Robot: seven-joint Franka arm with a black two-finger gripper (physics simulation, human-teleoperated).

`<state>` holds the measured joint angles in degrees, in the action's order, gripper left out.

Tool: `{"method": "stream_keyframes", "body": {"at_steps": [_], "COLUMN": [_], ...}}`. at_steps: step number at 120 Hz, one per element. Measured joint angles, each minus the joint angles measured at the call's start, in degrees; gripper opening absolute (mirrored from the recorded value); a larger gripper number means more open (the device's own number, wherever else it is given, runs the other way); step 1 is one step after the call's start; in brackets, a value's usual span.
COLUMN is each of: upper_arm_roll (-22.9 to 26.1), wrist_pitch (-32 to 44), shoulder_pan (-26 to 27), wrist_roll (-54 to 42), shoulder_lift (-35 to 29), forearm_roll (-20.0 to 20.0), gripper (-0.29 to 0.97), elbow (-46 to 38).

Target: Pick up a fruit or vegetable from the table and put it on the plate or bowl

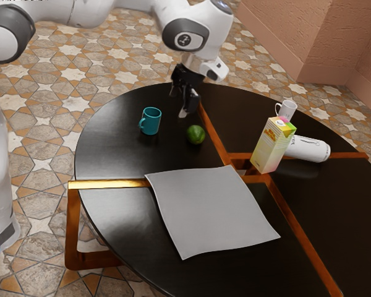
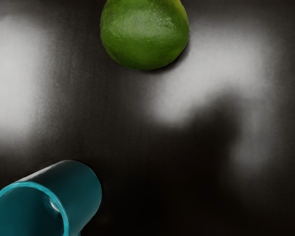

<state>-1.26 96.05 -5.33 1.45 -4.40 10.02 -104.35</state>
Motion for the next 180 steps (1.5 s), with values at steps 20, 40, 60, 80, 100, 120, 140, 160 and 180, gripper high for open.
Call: {"method": "stream_keyframes", "body": {"at_steps": [20,40,60,80,100,120,140,160,180], "upper_arm_roll": [7.79,15.88,17.13,16.75,16.72,16.80,16.89,16.76,16.46], "wrist_pitch": [1.47,2.13,2.98,4.50,5.18,6.42,7.93,8.86,9.51], "shoulder_pan": [-11.94,-16.71,-17.85,-17.57,-17.34,-18.01,-18.01,-17.97,-18.07], "wrist_roll": [-1.27,-2.43,-3.49,-4.99,-6.41,-7.37,-8.11,-8.67,-9.05], "shoulder_lift": [9.34,14.30,15.37,16.39,18.59,20.97,22.74,23.45,23.65], "forearm_roll": [0.98,2.54,3.65,3.72,2.95,2.07,1.44,0.30,-1.48], "gripper": [0.68,0.68,0.68,0.68,0.68,0.68,0.68,0.68,0.60], "elbow": [9.11,13.51,13.21,12.96,12.77,12.80,12.62,11.77,11.06]}}
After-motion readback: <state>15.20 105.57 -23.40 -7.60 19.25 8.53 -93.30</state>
